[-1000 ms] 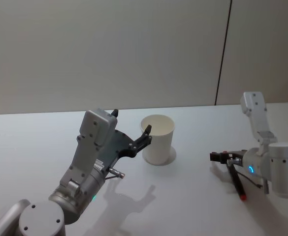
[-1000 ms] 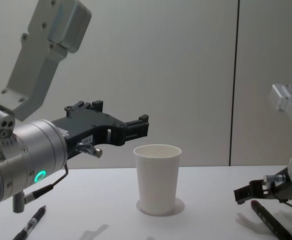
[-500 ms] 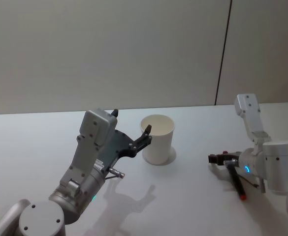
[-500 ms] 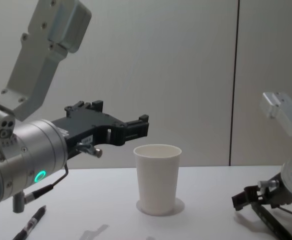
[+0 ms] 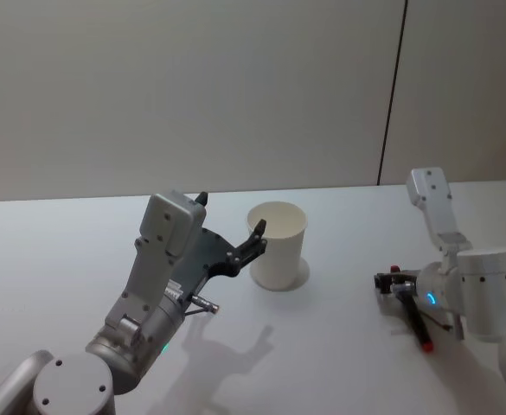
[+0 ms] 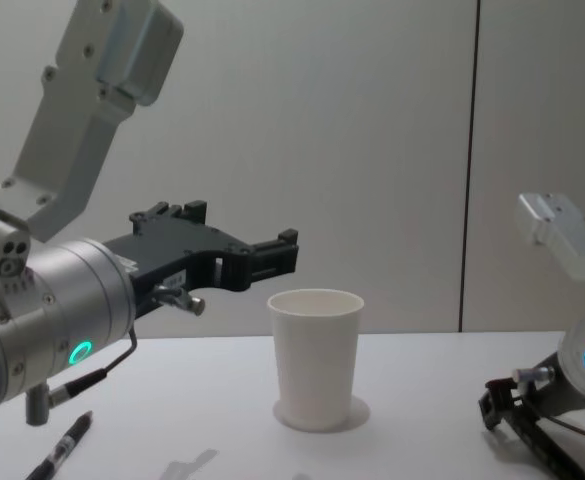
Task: Place the pen into the pen holder.
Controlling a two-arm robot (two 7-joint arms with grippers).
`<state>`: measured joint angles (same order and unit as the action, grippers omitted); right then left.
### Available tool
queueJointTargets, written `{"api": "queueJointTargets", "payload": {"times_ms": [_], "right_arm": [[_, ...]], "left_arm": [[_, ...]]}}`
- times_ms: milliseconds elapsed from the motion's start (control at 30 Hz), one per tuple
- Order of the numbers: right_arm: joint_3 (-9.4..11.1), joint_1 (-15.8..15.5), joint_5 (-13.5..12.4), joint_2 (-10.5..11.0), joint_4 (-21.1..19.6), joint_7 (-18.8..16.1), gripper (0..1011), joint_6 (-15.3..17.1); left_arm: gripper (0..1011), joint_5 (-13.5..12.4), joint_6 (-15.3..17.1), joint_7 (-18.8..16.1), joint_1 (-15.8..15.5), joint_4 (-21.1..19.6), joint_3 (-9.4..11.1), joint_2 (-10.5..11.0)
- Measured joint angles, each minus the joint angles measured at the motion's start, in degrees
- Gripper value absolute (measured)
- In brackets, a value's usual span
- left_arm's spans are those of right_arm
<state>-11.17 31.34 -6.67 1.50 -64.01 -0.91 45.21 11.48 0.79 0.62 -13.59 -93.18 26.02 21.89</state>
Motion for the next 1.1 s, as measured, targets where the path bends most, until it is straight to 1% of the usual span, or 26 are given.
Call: {"api": "queueJointTargets", "payload": {"times_ms": [33, 67, 100, 133, 200, 300, 533, 700, 900, 1100], "right_arm": [[0.0, 0.0, 0.0, 0.0, 0.1, 0.0, 404, 0.0], [0.0, 0.1, 0.1, 0.0, 0.2, -0.1, 390, 0.0], [0.0, 0.1, 0.2, 0.0, 0.3, -0.2, 341, 0.0], [0.0, 0.2, 0.2, -0.1, 0.4, -0.2, 330, 0.0], [0.1, 0.2, 0.4, -0.1, 0.5, -0.3, 246, -0.1], [0.1, 0.3, 0.5, -0.1, 0.7, -0.4, 177, -0.1], [0.1, 0.3, 1.0, -0.2, 0.7, -0.5, 169, -0.5], [0.1, -0.1, 1.9, -0.2, -0.2, -0.4, 169, -1.5], [-0.1, -0.9, 3.0, 0.0, -2.0, -0.2, 169, -3.7], [-0.3, -1.9, 4.3, 0.2, -4.2, -0.2, 169, -6.8]], "left_arm": [[1004, 0.0, 0.0, 0.0, 0.0, 0.0, 0.0, 0.0], [1004, 0.0, 0.0, 0.0, 0.0, 0.0, 0.0, 0.0], [1004, 0.0, 0.0, 0.0, 0.0, 0.0, 0.0, 0.0], [1004, 0.0, 0.0, 0.0, 0.0, 0.0, 0.0, 0.0], [1004, 0.0, 0.0, 0.0, 0.0, 0.0, 0.0, 0.0], [1004, 0.0, 0.0, 0.0, 0.0, 0.0, 0.0, 0.0], [1004, 0.0, 0.0, 0.0, 0.0, 0.0, 0.0, 0.0], [1004, 0.0, 0.0, 0.0, 0.0, 0.0, 0.0, 0.0], [1004, 0.0, 0.0, 0.0, 0.0, 0.0, 0.0, 0.0], [1004, 0.0, 0.0, 0.0, 0.0, 0.0, 0.0, 0.0]]}}
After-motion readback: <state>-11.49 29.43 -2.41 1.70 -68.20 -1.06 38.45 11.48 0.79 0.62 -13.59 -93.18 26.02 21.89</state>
